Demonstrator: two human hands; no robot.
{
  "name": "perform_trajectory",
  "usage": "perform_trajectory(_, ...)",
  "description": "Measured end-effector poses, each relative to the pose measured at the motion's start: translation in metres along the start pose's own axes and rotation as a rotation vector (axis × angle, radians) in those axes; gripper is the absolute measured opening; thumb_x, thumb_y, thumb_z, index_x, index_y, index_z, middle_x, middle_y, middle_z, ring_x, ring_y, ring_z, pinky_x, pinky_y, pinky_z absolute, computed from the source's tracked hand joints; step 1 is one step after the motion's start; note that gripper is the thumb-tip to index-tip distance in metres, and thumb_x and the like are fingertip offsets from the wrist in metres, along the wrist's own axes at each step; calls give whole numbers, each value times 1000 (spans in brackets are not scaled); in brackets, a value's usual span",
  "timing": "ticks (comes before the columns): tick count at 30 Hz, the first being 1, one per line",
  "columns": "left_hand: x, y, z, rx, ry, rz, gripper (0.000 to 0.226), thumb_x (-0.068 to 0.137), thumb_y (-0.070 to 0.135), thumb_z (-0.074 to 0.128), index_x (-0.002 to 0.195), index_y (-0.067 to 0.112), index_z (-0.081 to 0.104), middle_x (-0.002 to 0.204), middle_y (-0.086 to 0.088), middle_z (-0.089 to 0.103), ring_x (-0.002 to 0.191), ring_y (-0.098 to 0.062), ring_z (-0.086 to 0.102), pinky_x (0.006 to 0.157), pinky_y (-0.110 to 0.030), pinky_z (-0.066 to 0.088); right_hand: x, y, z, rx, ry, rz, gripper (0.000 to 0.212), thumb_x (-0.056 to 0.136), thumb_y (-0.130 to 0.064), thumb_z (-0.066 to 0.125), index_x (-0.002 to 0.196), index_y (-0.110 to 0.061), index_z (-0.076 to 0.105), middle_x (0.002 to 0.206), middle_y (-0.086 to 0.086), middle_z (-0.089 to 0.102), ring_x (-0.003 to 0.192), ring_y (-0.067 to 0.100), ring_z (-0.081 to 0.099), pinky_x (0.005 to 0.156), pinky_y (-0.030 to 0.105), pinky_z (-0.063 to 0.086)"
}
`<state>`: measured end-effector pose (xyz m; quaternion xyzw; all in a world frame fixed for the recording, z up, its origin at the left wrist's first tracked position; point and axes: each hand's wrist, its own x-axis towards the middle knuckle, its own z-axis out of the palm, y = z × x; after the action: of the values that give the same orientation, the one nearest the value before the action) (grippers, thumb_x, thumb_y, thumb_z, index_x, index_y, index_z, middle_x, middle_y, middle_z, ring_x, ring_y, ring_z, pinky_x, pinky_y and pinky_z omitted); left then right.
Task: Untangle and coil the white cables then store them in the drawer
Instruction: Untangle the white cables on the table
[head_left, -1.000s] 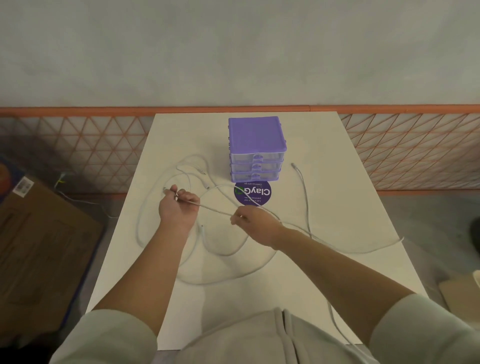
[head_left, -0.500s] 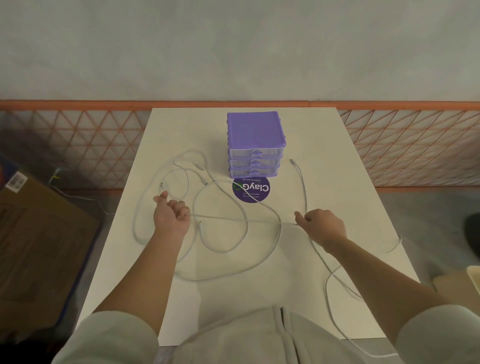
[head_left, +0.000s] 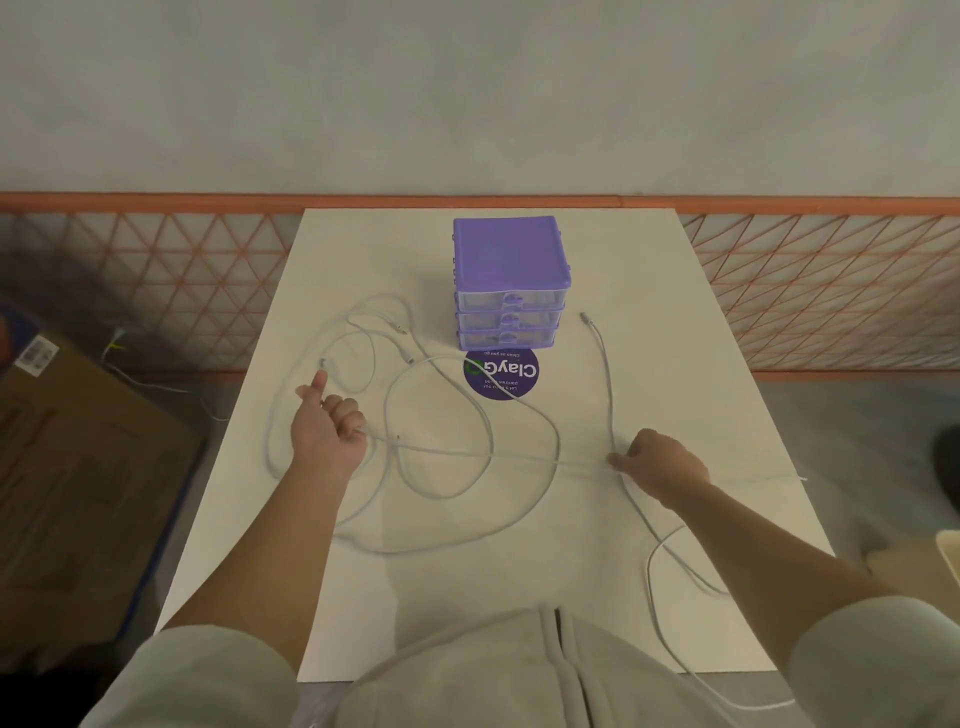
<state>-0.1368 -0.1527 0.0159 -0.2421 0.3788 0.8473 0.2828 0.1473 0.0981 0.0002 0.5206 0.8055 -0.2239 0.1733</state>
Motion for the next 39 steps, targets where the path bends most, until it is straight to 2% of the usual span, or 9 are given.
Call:
perform_trajectory(5,-3,4,5,71,-73,-3,27,104,43,38,104,27,60,46,8,22,34,-5,19,31,-14,14,7,-4,17,169,-18,29,34,86,-35,68,65,-11,57,59,3,56,50,22,57,50,23,39)
perform_trajectory(8,-4,5,7,134,-141,-37,28,103,44,40,100,27,61,49,10,32,35,-5,22,31,-15,17,9,-3,22,226,19,83,22,83,-20,66,71,-2,71,56,5,58,55,25,60,47,21,39)
perform_trajectory(11,-6,6,12,166,-195,-56,28,101,48,42,95,26,60,51,11,37,36,-4,23,32,-15,17,6,-6,19,355,37,109,17,80,-18,68,69,-6,64,55,6,55,48,20,52,45,21,37)
perform_trajectory(16,-10,4,20,276,-204,-81,23,100,40,49,107,21,60,49,9,29,37,-6,21,33,-16,17,4,-18,8,941,55,143,31,90,-23,61,119,-20,51,72,7,56,53,22,52,58,31,47)
perform_trajectory(20,-7,4,21,298,-210,-130,27,102,39,45,108,19,62,47,9,30,36,-5,23,32,-15,18,2,-32,-1,885,77,44,27,96,-34,53,112,-17,67,65,3,51,47,21,53,60,33,48)
perform_trajectory(26,-9,7,23,233,-209,-181,27,97,49,46,112,33,63,61,11,47,42,-1,32,34,-10,28,-8,-56,-6,884,104,-63,33,98,-46,47,120,-23,58,71,3,57,53,21,58,57,29,49)
perform_trajectory(30,-10,11,23,235,-206,-180,26,98,48,45,113,34,61,54,11,41,37,-3,26,30,-13,20,-20,-69,-13,670,124,-28,30,92,-33,42,100,-13,62,73,3,60,52,23,62,56,32,48)
perform_trajectory(34,-9,12,22,226,-213,-189,23,102,41,43,101,27,60,53,12,46,36,-2,29,31,-13,22,-33,-77,-18,701,205,-14,31,85,-30,38,85,-4,54,71,4,50,55,23,41,49,25,32)
perform_trajectory(39,-13,6,26,196,-203,-213,28,105,30,40,97,13,61,83,-2,75,59,-9,67,51,-16,53,-43,-96,-25,817,121,-305,25,95,-41,52,92,-26,71,65,-9,58,60,14,47,56,29,38)
